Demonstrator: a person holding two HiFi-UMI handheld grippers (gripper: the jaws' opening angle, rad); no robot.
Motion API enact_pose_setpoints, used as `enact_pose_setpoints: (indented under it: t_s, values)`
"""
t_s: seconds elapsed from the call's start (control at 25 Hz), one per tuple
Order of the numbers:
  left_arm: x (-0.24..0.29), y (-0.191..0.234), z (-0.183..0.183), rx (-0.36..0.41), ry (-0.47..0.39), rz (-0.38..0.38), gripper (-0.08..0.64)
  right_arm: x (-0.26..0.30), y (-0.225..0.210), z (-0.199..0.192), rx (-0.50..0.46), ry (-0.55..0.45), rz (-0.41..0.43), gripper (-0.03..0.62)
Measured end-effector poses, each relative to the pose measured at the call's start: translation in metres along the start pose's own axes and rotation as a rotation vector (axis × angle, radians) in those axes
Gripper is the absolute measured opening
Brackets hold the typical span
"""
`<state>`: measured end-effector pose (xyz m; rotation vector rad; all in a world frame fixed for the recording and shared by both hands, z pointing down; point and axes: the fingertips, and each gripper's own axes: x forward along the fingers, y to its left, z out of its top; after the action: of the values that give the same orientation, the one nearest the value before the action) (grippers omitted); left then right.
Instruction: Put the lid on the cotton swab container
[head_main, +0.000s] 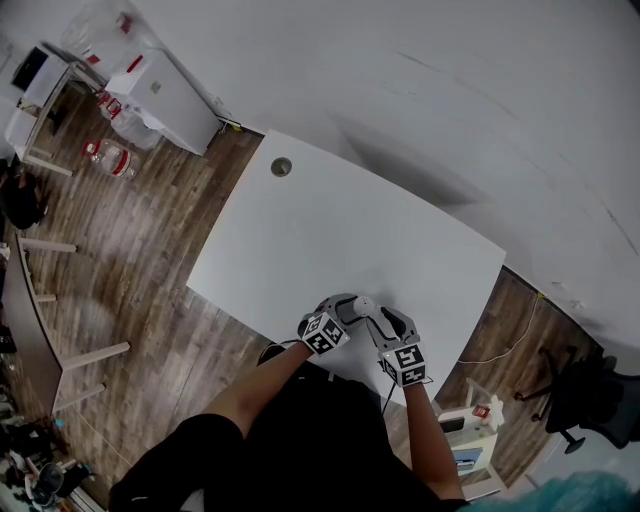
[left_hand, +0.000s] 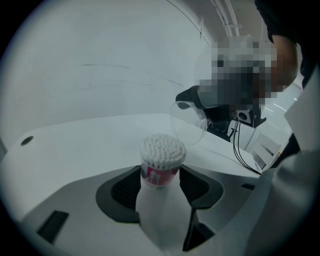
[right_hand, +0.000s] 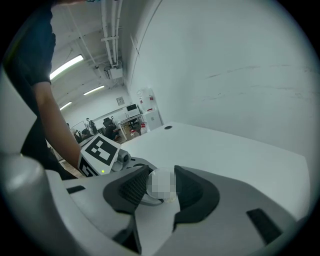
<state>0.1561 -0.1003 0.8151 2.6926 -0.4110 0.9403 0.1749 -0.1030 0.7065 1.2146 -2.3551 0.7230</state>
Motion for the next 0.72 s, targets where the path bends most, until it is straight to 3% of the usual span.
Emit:
enact_pose_setpoints:
  t_s: [0.48,0.72]
  values:
    - [-0.003,-0.003,0.003,-0.019,-0.018,-0.005,0.249,0.014,0.004,0.000,-0.005,0.007,-0.001,0.193]
    - [-0.001,-0.003,0.002,-0.019,-0.022,-0.002,0.249,0.019,0.000,-0.007,0.055,0.029,0.021,0.221]
